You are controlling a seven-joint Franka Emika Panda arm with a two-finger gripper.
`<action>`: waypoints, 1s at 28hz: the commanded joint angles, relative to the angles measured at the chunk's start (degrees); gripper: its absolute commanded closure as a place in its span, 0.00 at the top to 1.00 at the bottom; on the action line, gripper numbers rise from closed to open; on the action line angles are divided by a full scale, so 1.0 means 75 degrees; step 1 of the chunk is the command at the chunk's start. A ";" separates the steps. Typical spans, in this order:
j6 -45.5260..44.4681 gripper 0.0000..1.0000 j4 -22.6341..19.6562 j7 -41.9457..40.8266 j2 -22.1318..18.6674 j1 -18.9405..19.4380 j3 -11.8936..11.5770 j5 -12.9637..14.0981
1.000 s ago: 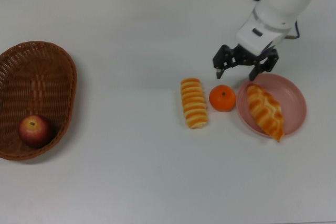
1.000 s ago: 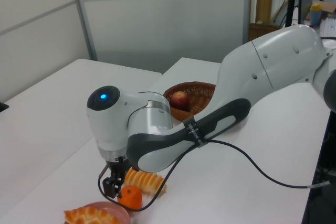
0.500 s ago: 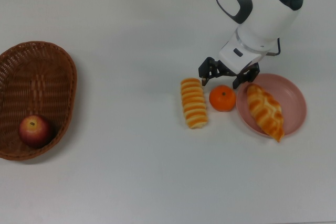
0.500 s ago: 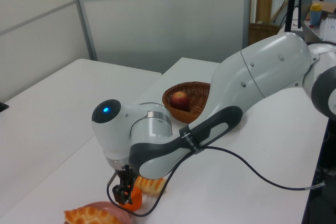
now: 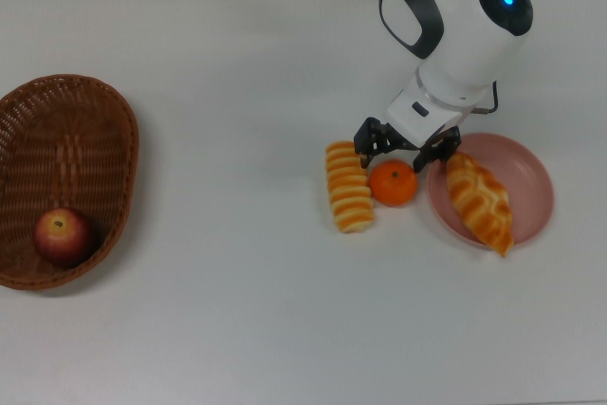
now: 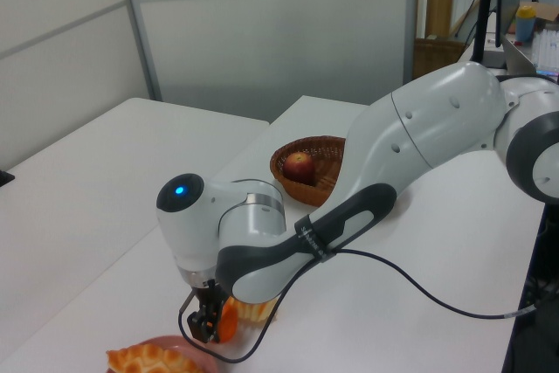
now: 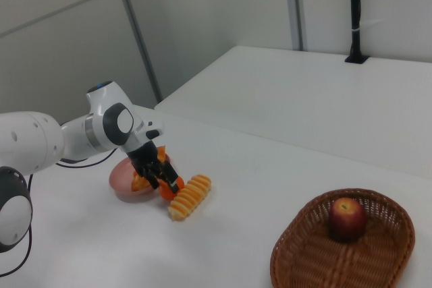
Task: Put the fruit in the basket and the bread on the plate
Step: 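Grasp the orange mandarin beside the plate, then carry the mandarin to the basket and release it inside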
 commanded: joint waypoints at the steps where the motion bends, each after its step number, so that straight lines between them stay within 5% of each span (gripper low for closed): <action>1: 0.0380 0.64 -0.0096 -0.0024 0.0115 -0.0021 -0.0036 -0.0275; 2: 0.0415 0.50 -0.0096 -0.0024 0.0139 -0.0021 -0.0036 -0.0275; 9: 0.0415 0.08 -0.0073 -0.0048 0.0127 -0.0021 -0.0036 -0.0240; 20: 0.0380 0.07 0.0231 -0.0001 -0.0458 -0.0243 -0.0036 -0.0077; 28: -0.0391 0.06 0.0208 -0.0386 -0.1325 -0.1191 -0.0036 0.0381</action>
